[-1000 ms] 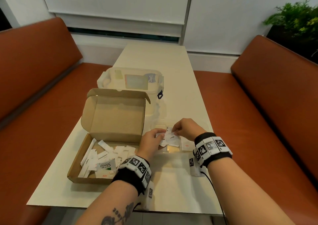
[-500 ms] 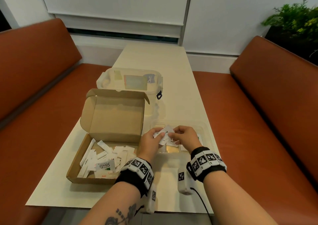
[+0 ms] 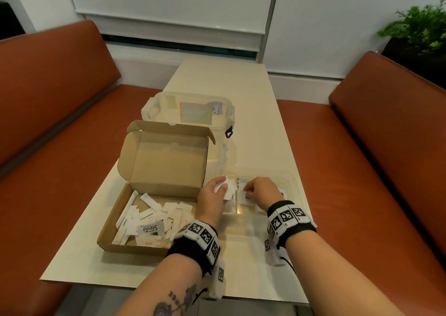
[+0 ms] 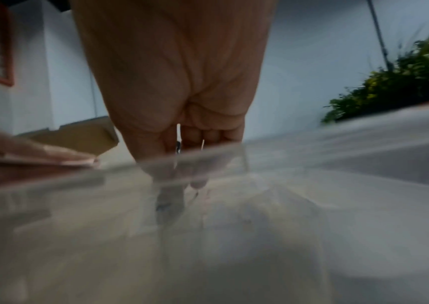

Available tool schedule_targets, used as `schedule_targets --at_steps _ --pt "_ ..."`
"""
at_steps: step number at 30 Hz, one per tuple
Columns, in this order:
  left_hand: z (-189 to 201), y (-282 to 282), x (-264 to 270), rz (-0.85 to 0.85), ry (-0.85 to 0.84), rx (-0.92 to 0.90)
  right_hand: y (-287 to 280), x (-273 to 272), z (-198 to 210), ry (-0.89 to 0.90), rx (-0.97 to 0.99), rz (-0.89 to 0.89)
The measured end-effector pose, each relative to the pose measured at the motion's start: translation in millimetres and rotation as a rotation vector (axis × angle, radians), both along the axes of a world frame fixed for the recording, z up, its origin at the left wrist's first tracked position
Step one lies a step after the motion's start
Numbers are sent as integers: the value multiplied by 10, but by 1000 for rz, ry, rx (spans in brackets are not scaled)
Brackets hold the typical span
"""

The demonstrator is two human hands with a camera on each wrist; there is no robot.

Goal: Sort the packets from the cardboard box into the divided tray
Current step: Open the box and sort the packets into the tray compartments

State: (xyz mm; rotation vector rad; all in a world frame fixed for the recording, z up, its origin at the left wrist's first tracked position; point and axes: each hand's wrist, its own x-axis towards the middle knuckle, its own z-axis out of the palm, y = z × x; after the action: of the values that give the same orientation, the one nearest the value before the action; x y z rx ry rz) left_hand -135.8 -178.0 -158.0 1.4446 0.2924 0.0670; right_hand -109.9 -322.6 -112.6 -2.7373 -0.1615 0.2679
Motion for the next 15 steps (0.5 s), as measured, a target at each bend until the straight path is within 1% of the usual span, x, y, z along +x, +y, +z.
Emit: schedule_targets --at_steps 3,5,9,12,15 --pt "-18 5 2 -5 0 38 18 20 -97 -47 -156 79" --pt "-21 11 0 -6 -2 72 7 33 -150 -74 -199 99" --pt "-20 17 -10 -14 0 122 -16 29 -197 -145 -186 97" --pt "-27 22 -10 -16 -3 141 -31 -44 -230 -200 -111 66" --pt "-22 15 -10 -18 -7 115 -28 -106 -248 -159 -99 41"
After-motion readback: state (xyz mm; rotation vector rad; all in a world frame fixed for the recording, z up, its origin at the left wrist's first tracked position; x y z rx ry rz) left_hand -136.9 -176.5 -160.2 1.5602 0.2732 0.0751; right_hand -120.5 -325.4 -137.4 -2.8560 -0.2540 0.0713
